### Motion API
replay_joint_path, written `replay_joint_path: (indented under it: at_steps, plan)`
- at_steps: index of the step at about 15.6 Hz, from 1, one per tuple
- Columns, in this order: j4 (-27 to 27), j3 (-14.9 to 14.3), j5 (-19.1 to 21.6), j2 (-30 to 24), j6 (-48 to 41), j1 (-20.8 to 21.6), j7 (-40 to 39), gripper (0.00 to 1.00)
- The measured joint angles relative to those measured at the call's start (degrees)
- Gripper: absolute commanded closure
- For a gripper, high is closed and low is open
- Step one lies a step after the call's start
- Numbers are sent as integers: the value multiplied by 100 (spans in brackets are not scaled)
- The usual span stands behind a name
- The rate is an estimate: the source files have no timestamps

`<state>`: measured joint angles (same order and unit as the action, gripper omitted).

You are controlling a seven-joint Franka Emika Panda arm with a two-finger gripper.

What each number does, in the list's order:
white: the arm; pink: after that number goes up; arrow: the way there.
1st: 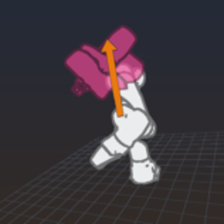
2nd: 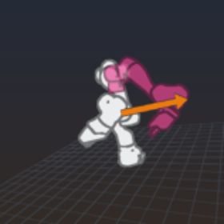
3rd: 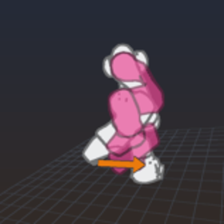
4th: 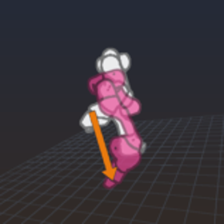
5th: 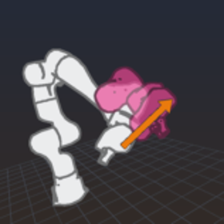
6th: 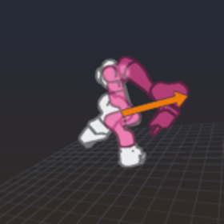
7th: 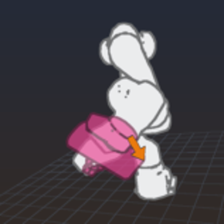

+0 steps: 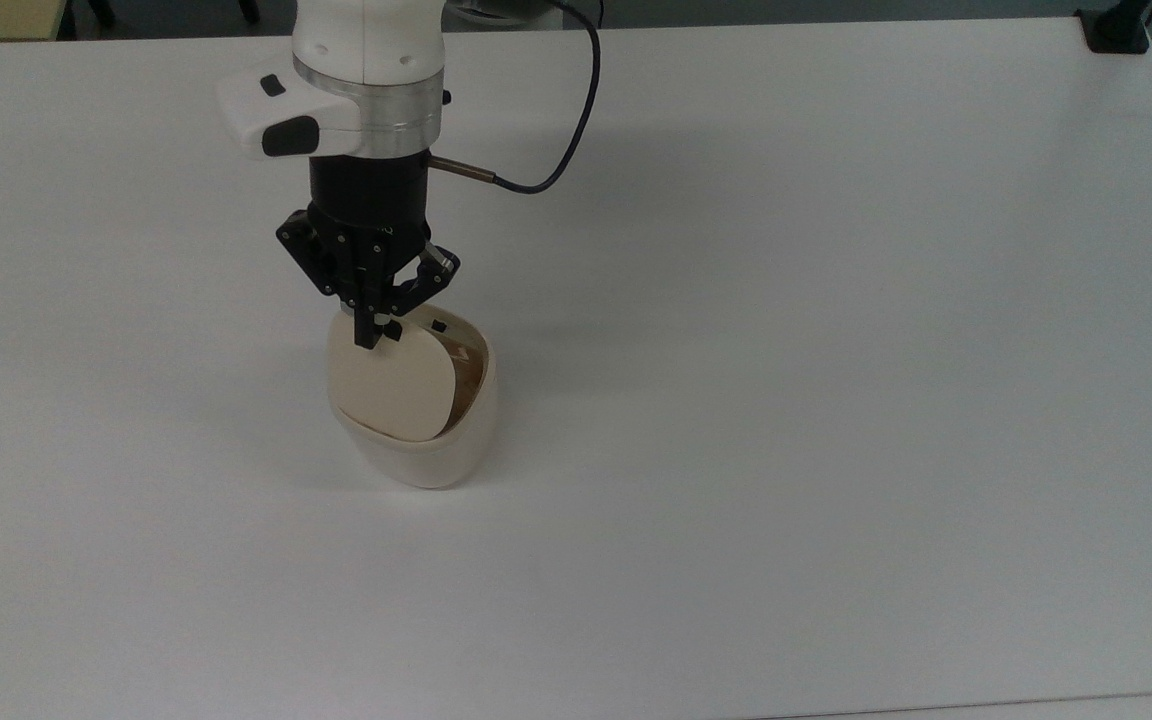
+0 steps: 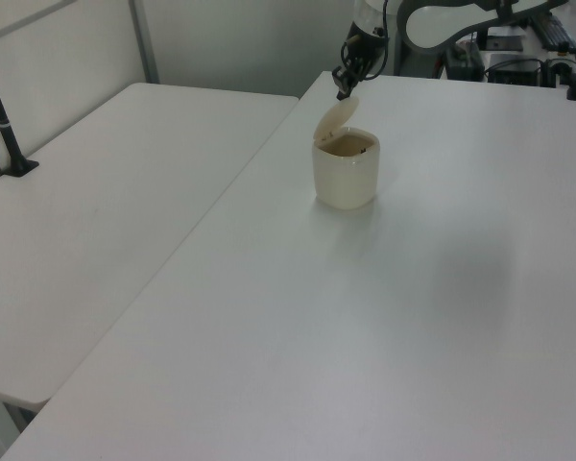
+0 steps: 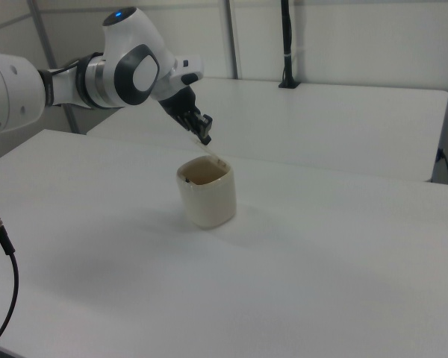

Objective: Close the trash bin
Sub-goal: 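Push the lid down with the gripper until it shuts on the rim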

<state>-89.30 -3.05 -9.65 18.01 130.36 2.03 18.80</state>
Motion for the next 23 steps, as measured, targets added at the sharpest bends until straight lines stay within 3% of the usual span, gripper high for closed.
replay_joint_path:
  at_steps: [5,23]
  plan:
    - [8,9,-288,-7,-809,200,0,100]
    - [-127,13,-456,351,-855,449,0,100]
